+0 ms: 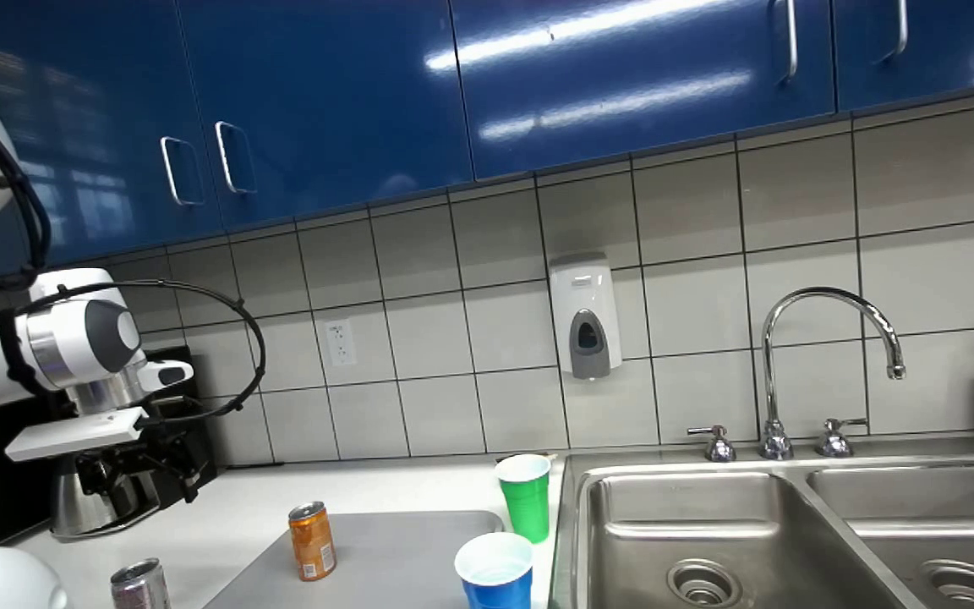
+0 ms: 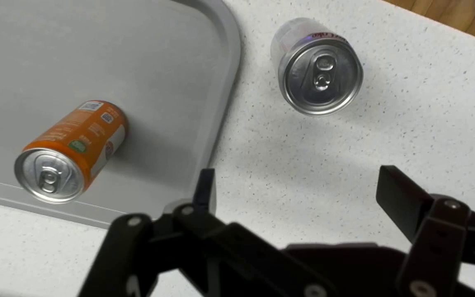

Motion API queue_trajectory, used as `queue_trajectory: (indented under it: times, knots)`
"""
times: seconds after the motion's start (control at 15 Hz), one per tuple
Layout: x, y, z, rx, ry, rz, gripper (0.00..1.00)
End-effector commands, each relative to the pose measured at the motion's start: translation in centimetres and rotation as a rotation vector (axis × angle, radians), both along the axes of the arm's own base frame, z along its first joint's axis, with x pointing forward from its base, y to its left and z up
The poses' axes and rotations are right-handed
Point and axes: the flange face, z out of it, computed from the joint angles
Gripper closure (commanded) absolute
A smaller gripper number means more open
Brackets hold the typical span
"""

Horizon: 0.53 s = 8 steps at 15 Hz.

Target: Put the Fanta and Coke cans on the grey tray

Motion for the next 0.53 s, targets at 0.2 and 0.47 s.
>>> queue_trajectory:
  times: [0.2,0.47]
  knots:
    - [-2.0,0.6,-0.9,0.003,0.02,0.074,0.0]
    - [-2.9,1.0,-2.0,-0.004,0.046,0.104,0.0]
